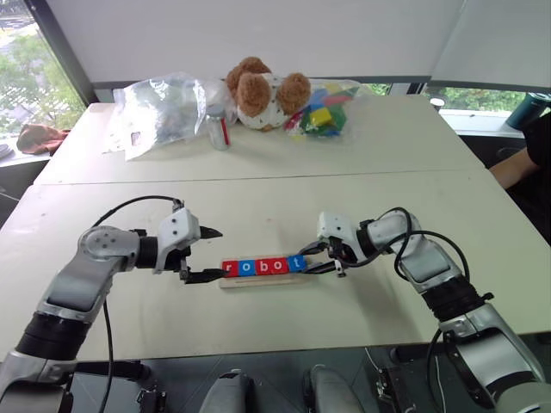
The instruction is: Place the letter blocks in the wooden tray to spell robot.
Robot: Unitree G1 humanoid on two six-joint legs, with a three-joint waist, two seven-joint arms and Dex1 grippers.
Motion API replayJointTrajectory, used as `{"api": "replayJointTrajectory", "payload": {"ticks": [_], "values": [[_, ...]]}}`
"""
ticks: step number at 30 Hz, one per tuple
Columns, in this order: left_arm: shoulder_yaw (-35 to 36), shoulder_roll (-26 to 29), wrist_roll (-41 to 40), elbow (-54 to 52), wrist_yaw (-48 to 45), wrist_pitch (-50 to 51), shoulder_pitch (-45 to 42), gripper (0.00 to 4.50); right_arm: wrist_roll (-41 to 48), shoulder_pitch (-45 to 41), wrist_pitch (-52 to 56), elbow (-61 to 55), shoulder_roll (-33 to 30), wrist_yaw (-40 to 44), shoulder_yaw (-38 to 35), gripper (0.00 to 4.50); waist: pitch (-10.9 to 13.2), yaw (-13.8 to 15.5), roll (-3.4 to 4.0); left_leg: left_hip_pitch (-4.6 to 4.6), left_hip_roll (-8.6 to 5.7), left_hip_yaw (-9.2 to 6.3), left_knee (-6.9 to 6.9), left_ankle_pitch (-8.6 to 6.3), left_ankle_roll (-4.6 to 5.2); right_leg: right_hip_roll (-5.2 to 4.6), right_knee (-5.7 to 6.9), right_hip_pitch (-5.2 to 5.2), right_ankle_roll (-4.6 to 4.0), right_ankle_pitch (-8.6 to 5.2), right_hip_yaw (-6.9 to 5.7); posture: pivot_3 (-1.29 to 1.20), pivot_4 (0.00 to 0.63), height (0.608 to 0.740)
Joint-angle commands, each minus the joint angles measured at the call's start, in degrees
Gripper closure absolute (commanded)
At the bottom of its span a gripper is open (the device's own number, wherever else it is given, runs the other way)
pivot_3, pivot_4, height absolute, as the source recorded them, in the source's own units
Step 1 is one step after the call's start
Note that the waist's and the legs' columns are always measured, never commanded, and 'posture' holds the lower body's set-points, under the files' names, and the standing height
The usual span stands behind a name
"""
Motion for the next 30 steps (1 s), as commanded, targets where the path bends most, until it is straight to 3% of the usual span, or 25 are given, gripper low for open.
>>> {"api": "replayJointTrajectory", "payload": {"ticks": [1,6,22,30], "values": [[-0.2,-0.1,0.3,-0.3,0.3,-0.8,-1.1,0.00,0.1,0.0,-0.5,-1.9,-0.7,0.1,0.0,2.92,0.0,0.0,0.00,0.00,0.00,0.00,0.00,0.00,0.00,0.00,0.00,0.00,0.00,0.00,0.00,0.00,0.150,0.740],[-0.1,-0.4,0.6,-0.2,0.5,-0.8,-1.2,0.00,0.0,-0.5,-0.3,-1.5,-0.4,-1.2,-0.4,0.59,0.0,0.0,0.00,0.00,0.00,0.00,0.00,0.00,0.00,0.00,0.00,0.00,0.00,0.00,0.00,0.00,0.150,0.740],[0.3,-0.6,0.4,-0.7,0.7,-0.1,-1.0,0.00,0.4,1.5,0.8,-5.6,-5.3,-6.7,-5.3,0.59,0.0,0.0,0.00,0.00,0.00,0.00,0.01,0.00,0.00,-0.01,0.00,0.00,0.00,0.00,0.00,0.00,0.150,0.740],[0.0,-1.0,0.6,0.3,0.7,0.0,-2.1,0.00,-0.1,1.3,0.4,-4.1,-2.8,-8.9,-4.0,0.59,0.0,0.0,0.00,0.00,0.00,0.01,0.01,0.00,0.00,0.01,0.01,0.01,0.00,0.00,0.01,0.00,0.150,0.740]]}}
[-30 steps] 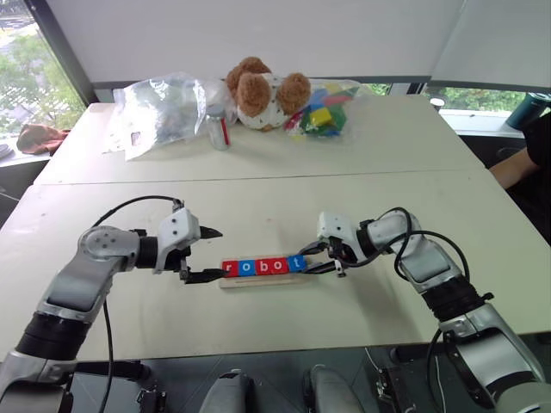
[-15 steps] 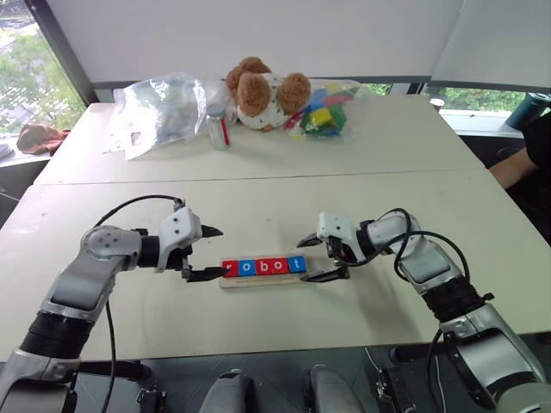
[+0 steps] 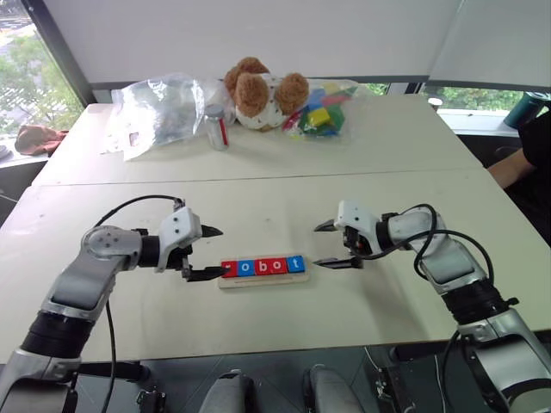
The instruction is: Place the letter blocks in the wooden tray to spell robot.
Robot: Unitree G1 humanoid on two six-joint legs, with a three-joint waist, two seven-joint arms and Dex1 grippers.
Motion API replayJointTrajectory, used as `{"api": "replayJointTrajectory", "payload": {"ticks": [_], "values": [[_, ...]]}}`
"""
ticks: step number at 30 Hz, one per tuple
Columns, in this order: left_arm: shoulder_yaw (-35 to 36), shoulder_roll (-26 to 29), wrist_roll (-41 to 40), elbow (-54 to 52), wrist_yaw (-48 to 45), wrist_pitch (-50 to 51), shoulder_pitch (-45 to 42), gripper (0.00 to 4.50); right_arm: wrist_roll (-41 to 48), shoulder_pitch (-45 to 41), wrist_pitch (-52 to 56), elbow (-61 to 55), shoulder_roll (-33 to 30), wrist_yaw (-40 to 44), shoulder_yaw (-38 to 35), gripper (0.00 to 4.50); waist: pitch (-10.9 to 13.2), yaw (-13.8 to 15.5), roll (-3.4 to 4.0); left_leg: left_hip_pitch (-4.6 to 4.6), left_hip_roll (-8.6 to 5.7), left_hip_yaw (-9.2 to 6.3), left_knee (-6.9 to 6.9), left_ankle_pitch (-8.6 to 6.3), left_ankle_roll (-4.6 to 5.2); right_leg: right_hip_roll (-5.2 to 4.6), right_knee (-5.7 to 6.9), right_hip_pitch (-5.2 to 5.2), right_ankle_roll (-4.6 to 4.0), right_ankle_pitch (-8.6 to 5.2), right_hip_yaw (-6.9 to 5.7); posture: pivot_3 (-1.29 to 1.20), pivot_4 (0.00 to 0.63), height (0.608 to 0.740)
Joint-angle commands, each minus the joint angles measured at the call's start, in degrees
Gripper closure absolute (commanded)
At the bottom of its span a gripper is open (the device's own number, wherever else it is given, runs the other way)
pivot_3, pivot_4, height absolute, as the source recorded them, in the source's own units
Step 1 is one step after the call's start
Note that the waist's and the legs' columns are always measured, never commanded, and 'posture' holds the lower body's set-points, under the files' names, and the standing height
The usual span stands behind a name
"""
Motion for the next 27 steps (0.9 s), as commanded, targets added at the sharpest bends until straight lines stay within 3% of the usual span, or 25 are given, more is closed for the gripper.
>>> {"api": "replayJointTrajectory", "payload": {"ticks": [1,12,16,19,23,27], "values": [[0.1,0.2,-0.3,-0.5,0.1,-0.1,-1.0,0.00,0.0,-1.0,-0.6,-0.4,1.5,-1.0,0.4,0.59,0.0,0.0,0.00,0.00,0.00,0.00,0.00,0.00,0.00,0.00,0.00,0.00,0.00,0.00,0.00,0.00,0.150,0.740],[1.7,1.5,-0.9,-2.2,0.8,0.8,1.0,0.00,-0.6,-1.5,-1.1,0.7,3.1,-1.9,1.0,0.59,0.0,0.0,0.00,0.00,0.00,0.00,0.00,0.00,0.00,0.01,0.00,0.00,0.00,0.00,0.00,0.00,0.150,0.740],[4.9,3.0,-3.0,-3.8,1.3,2.8,3.0,0.00,0.1,-1.2,0.0,-1.5,-0.8,-2.8,-2.6,0.59,0.0,0.0,0.00,-0.01,0.00,0.00,0.00,0.00,0.00,0.00,0.00,-0.01,0.00,0.00,0.01,0.00,0.150,0.740],[8.6,5.6,-5.5,-6.1,0.7,5.3,7.2,0.00,4.5,1.8,7.5,-8.6,-4.8,-1.3,-6.7,0.59,0.0,0.1,0.01,-0.02,0.00,-0.01,-0.02,0.00,0.00,-0.02,-0.01,-0.03,0.00,0.00,0.01,0.00,0.150,0.740],[17.0,9.8,-8.6,-9.9,0.7,8.7,17.5,0.00,13.5,13.2,24.0,-23.9,-12.1,-0.3,-15.0,0.59,0.0,0.2,0.00,-0.01,0.05,-0.11,-0.19,-0.06,0.05,-0.05,-0.08,-0.02,-0.01,-0.01,-0.02,0.00,0.150,0.740],[22.8,8.2,-10.3,-10.5,2.9,8.4,24.9,0.00,18.8,22.6,34.3,-31.0,-14.0,-3.4,-20.8,0.59,0.0,0.2,0.00,-0.02,0.05,-0.07,-0.19,-0.07,0.06,-0.14,-0.21,0.04,-0.02,-0.01,0.00,0.00,0.150,0.740]]}}
